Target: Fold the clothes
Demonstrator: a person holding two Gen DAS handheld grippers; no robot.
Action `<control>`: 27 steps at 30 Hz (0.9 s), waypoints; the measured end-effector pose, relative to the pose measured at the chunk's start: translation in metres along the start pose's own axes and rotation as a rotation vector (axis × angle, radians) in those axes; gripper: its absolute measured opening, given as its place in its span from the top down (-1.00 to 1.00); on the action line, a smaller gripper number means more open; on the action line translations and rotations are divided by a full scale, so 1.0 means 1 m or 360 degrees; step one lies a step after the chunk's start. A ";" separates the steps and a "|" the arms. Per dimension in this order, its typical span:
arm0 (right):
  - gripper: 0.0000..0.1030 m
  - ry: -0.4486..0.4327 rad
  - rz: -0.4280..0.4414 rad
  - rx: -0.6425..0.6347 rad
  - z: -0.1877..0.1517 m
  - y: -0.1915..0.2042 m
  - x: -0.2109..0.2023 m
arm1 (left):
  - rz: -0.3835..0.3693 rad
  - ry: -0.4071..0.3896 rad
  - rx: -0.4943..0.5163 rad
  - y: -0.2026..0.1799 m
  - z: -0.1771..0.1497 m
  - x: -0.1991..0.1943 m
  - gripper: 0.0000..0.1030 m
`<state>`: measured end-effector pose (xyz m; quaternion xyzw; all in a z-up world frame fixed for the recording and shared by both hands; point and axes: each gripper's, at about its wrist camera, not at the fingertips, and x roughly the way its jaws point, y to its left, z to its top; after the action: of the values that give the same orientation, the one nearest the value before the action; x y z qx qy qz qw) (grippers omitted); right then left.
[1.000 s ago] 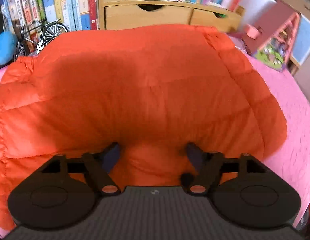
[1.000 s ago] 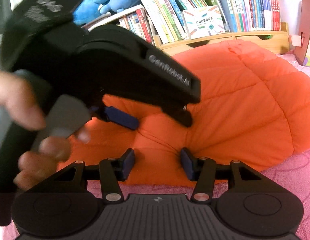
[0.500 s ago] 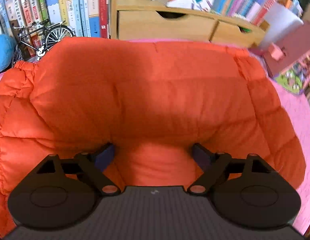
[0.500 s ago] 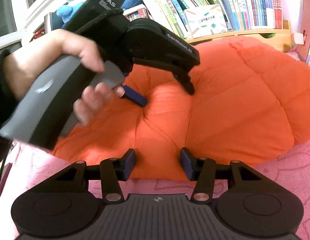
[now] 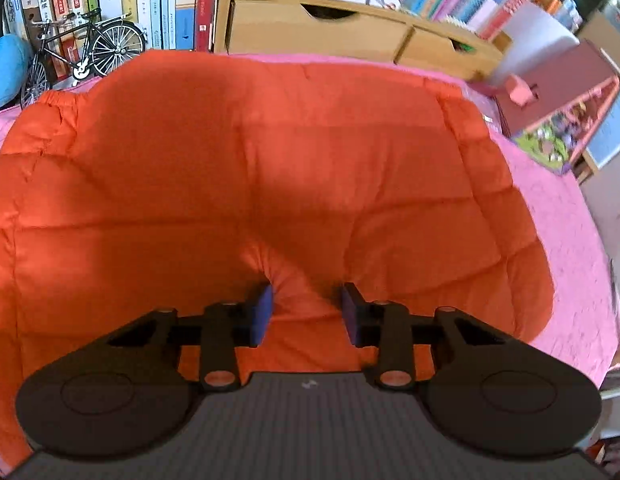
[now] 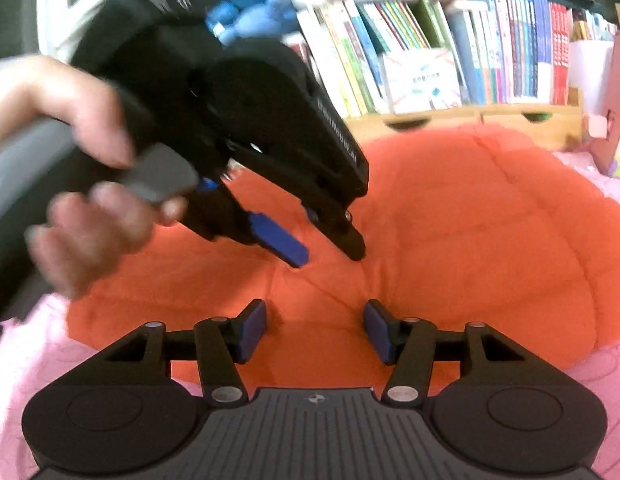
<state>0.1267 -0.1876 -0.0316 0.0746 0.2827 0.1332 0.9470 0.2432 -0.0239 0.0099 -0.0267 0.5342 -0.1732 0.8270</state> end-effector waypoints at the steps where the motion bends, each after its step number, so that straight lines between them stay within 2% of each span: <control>1: -0.05 0.0044 -0.0006 0.0011 0.001 -0.001 0.010 | 0.0011 -0.0002 0.0017 0.000 -0.002 0.003 0.23; 7: 0.04 0.0096 -0.0003 0.0053 0.003 -0.007 0.021 | 0.0021 -0.0008 -0.0009 0.000 0.002 0.017 0.16; 12: 0.09 0.0099 0.0018 0.0077 0.004 -0.010 0.023 | 0.0063 -0.0055 -0.0084 0.001 0.012 0.022 0.13; 15: 0.10 0.0099 0.0030 0.0084 0.004 -0.011 0.024 | 0.0116 -0.0121 -0.0066 -0.001 0.018 0.025 0.12; 18: 0.10 0.0099 0.0038 0.0082 0.006 -0.011 0.026 | 0.0181 -0.0181 -0.0019 -0.003 0.030 0.032 0.07; 23: 0.10 0.0099 0.0055 0.0088 0.008 -0.012 0.029 | 0.0207 -0.0167 -0.0116 0.006 0.057 0.049 0.06; 27: 0.10 0.0100 0.0064 0.0091 0.009 -0.015 0.031 | 0.0270 -0.0212 -0.0071 0.005 0.068 0.060 0.01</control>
<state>0.1598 -0.1933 -0.0437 0.1032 0.3145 0.1464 0.9322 0.3271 -0.0474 -0.0149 -0.0111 0.4820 -0.0885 0.8716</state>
